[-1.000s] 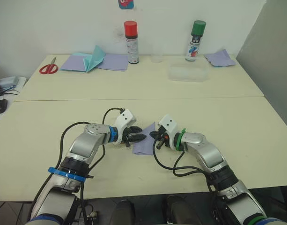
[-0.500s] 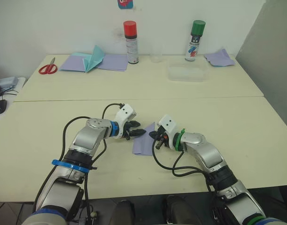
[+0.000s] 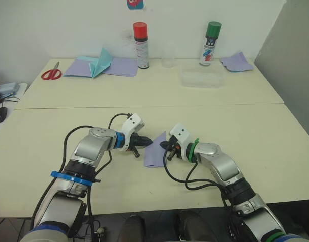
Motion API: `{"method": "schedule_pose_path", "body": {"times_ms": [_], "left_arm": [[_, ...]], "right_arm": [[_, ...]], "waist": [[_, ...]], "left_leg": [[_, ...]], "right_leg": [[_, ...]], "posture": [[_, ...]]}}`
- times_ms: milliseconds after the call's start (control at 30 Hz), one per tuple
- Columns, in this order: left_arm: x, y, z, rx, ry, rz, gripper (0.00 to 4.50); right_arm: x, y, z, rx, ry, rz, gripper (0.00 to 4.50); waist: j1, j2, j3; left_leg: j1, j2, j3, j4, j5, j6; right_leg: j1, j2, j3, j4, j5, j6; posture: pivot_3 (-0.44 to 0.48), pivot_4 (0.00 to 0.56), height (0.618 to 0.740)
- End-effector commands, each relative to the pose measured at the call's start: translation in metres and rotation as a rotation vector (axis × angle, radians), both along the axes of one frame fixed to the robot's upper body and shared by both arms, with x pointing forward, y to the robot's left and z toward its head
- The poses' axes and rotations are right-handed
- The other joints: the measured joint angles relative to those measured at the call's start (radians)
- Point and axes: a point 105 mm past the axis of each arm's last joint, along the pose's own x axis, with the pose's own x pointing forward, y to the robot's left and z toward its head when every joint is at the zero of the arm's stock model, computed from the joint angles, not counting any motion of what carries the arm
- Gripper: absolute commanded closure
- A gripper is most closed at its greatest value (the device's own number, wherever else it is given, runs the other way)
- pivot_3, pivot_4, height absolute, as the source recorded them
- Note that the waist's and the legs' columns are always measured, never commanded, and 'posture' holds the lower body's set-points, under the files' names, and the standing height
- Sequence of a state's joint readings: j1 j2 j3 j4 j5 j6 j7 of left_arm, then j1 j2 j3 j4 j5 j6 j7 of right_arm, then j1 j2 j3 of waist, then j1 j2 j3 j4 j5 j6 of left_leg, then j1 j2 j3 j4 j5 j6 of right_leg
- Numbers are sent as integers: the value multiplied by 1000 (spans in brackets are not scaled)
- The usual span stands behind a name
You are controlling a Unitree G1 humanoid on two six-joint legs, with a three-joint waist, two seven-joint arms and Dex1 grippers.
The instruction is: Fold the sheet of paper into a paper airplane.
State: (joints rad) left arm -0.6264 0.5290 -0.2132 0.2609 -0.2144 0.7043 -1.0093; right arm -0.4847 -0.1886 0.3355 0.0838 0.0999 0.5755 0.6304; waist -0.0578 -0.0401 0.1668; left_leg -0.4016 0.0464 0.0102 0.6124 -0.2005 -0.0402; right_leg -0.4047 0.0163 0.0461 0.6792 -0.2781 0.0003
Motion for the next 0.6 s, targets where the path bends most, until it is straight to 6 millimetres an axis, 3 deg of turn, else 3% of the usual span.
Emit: {"method": "schedule_pose_path", "body": {"times_ms": [33,267,433,600], "left_arm": [[-13,0,-7,-13,63,1,4471],[-26,11,-4,-103,159,190,4471],[-43,0,2,-203,252,272,4471],[-55,-8,-3,-189,261,258,4471]], "right_arm": [[-1,3,-3,-1,9,5,4500],[-1,6,13,32,-55,45,4500],[-9,7,14,23,-57,97,4500],[-10,7,17,19,-78,119,4500]], "waist": [[-1,0,0],[1,0,1],[1,-1,1],[2,-2,3]], "left_leg": [[0,0,0,0,0,0],[-1,1,-3,-1,0,0],[-2,0,-3,0,0,0],[-2,0,-5,0,0,0]], "right_leg": [[0,0,0,0,0,0],[-1,0,0,0,0,-1],[-1,-2,0,0,0,0],[-1,-3,0,-1,0,0]], "posture": [[0,150,740],[0,150,740],[0,150,740],[0,150,740]]}}
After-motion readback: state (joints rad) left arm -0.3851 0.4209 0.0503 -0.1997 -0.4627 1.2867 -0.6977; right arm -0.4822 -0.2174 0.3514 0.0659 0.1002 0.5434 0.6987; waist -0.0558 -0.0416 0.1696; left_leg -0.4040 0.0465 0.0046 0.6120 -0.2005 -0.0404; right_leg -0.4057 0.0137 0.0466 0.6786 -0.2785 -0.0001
